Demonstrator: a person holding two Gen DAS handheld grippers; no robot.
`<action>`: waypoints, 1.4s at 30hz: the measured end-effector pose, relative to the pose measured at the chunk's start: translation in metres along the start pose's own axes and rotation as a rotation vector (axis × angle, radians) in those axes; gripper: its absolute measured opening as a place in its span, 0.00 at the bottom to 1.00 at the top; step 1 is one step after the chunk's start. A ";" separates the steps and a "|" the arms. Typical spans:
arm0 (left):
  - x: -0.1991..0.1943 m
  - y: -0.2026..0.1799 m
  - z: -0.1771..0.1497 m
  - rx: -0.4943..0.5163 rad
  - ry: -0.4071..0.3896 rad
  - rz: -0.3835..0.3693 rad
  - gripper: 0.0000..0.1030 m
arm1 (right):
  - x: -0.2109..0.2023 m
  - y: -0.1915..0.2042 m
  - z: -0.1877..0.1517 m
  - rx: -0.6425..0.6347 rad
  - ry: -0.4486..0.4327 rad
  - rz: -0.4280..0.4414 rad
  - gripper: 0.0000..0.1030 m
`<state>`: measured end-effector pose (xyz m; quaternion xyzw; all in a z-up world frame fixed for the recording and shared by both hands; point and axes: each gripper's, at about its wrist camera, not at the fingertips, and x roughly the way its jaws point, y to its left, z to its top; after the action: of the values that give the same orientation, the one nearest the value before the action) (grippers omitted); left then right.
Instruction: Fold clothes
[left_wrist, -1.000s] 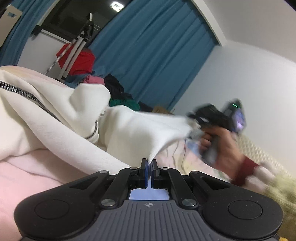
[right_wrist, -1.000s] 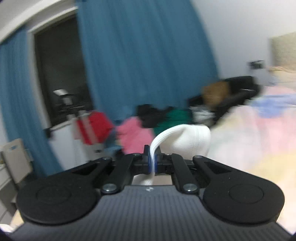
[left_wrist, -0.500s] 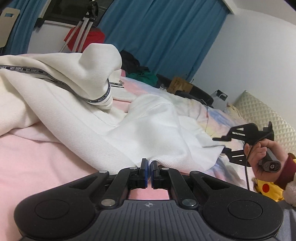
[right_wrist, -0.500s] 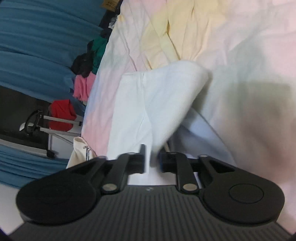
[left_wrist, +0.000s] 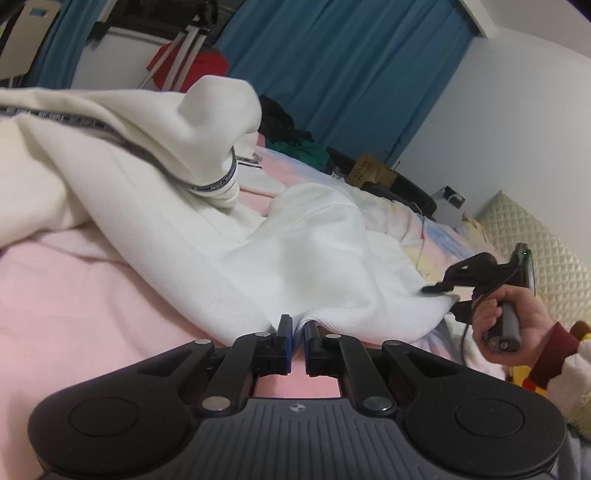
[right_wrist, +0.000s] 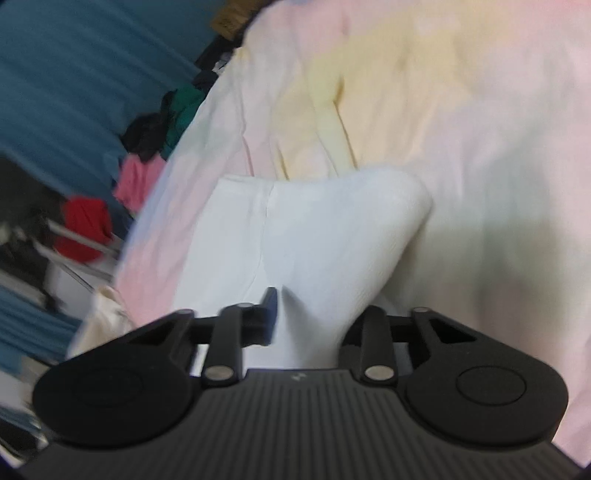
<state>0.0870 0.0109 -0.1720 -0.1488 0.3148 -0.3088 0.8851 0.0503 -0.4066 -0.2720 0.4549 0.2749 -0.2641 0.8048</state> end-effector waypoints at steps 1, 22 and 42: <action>0.000 0.000 0.000 0.001 0.004 0.004 0.07 | 0.000 0.005 -0.001 -0.044 -0.010 -0.027 0.13; -0.028 0.041 0.025 -0.382 -0.029 0.054 0.79 | 0.000 -0.042 0.041 -0.026 -0.132 -0.016 0.07; -0.123 0.219 0.014 -1.177 -0.455 0.232 0.11 | -0.019 -0.024 0.040 -0.063 -0.232 -0.034 0.07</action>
<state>0.1204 0.2584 -0.2047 -0.6364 0.2499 0.0529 0.7278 0.0290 -0.4490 -0.2559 0.3909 0.1961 -0.3199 0.8405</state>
